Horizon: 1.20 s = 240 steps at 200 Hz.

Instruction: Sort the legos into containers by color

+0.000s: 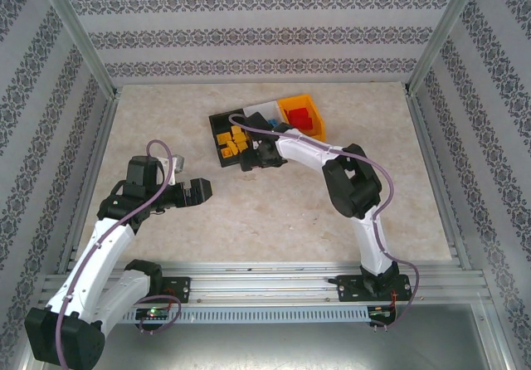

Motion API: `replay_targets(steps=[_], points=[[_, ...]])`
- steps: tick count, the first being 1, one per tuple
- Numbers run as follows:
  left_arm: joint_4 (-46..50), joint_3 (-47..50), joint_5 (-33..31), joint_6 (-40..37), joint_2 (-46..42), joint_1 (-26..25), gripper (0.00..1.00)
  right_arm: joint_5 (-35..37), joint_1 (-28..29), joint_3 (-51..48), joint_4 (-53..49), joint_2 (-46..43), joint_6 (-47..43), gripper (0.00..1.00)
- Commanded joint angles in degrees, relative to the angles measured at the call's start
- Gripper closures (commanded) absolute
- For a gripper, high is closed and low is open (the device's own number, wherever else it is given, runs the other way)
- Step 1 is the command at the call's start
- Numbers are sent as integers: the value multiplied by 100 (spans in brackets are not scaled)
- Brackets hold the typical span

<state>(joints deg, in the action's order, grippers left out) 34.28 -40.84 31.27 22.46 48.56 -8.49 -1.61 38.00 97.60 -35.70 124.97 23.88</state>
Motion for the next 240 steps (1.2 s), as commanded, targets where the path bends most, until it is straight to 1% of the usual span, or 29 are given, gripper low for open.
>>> replay_targets(steps=[1, 86, 153, 174, 186, 210, 240], points=[[-58, 60, 62, -65, -22, 85, 0, 200, -63, 239, -201, 164, -114, 23], [-71, 67, 60, -49, -5, 89, 0, 161, -189, 556, -297, 549, -184, 26], [-70, 74, 71, -46, -28, 84, 0, 55, -154, 1085, -495, 1039, -73, 28], [-71, 69, 68, -49, -32, 86, 0, 86, -126, 1129, -497, 1030, -59, 34], [-72, 72, 65, -49, -33, 85, 0, 156, -126, 1133, -499, 1004, -59, 38], [-71, 70, 64, -42, -36, 85, 0, 252, -129, 1123, -529, 929, -67, 50], [-70, 69, 66, -47, -36, 90, 0, 385, -84, 1042, -482, 730, -122, 60]])
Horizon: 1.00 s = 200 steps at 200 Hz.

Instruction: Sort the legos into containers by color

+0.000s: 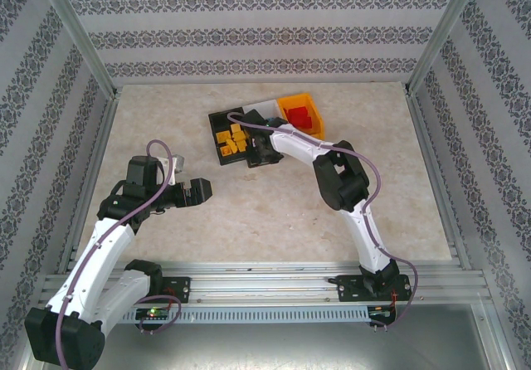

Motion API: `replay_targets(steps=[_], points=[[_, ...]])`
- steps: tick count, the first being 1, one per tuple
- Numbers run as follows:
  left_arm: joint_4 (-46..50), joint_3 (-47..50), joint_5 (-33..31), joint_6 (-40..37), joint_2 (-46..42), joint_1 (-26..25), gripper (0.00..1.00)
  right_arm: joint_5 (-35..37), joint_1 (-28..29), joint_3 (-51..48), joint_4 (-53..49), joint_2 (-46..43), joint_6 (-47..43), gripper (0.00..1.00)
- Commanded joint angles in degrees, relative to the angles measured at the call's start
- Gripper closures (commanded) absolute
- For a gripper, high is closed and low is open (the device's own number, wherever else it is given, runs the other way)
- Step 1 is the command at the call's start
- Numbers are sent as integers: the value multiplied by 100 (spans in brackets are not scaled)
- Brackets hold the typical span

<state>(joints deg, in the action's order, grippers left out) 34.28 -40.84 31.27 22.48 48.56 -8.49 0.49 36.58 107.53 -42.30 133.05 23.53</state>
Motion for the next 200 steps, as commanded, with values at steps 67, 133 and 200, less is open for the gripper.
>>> replay_targets(steps=[67, 133, 200], points=[[-62, 72, 60, -50, -30, 87, 0, 101, 282, -584, 324, -698, -99, 66], [-70, 59, 65, -46, -30, 85, 0, -369, 465, -2586, 855, -1791, 294, 67], [-53, 73, 34, -50, -28, 85, 0, -346, 491, -2504, 631, -1738, 181, 44]])
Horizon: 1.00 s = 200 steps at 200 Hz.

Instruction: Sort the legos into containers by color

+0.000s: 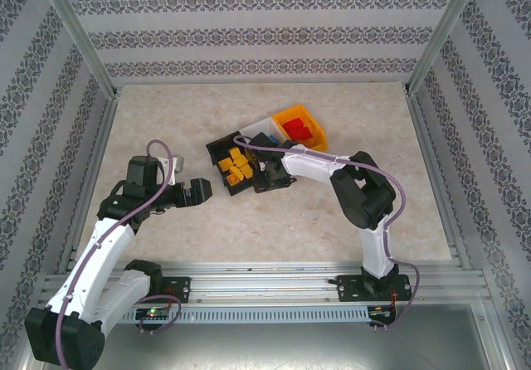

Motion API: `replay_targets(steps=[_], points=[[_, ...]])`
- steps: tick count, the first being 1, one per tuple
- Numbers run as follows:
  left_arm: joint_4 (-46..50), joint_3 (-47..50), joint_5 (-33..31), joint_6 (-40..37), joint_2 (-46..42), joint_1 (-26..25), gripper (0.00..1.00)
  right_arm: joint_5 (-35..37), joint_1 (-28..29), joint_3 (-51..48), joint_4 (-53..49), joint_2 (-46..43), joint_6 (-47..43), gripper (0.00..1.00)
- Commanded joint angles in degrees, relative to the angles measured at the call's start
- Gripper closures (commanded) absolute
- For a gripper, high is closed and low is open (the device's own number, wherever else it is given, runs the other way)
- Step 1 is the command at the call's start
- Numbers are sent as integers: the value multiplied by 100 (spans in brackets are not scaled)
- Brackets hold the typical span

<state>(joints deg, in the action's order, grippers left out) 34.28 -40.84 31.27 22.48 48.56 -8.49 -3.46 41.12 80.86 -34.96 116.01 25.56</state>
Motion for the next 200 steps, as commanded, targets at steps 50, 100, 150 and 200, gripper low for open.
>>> replay_targets(steps=[50, 100, 150, 200], points=[[-45, 64, 20, -60, 13, 88, 0, 173, 11, 856, -334, 543, -380, 43], [-36, 61, 16, -61, 39, 87, 0, -245, -187, 1638, -658, 858, -654, 65], [-24, 54, -12, -60, 32, 89, 0, -2108, -361, 2915, -1858, 1201, -1629, 72], [-20, 57, -16, -67, 38, 90, 0, -3001, -458, 2418, -1611, 1059, -1637, 71]])
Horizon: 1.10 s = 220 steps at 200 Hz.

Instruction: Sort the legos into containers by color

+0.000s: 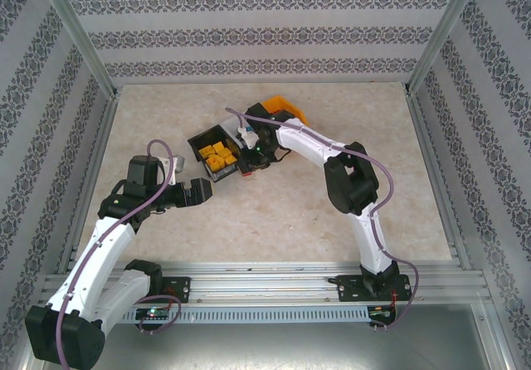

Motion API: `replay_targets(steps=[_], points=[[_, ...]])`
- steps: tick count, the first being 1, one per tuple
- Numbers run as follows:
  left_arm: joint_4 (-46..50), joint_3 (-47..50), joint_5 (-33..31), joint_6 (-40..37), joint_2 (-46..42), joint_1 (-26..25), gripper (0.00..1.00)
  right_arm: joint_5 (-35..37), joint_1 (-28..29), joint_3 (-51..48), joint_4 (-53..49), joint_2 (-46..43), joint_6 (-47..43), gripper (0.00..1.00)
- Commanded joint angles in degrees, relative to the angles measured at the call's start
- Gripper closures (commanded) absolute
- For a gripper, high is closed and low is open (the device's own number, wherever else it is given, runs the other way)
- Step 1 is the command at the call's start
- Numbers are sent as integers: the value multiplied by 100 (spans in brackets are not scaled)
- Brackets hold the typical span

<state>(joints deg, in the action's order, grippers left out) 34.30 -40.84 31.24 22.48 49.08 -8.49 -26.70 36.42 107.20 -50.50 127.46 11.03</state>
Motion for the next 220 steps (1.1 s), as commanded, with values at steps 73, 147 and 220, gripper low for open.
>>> replay_targets(steps=[73, 147, 220], points=[[-3, 51, -99, -26, 96, 85, 0, 342, -4, -1172, 259, -182, 134, 71], [-170, 181, -508, 939, 776, 67, 10, 293, 203, -1858, 878, -549, 119, 70], [-1168, 25, -858, 1656, 1956, -392, 29, 65, 476, -2094, 1302, -533, 207, 71]])
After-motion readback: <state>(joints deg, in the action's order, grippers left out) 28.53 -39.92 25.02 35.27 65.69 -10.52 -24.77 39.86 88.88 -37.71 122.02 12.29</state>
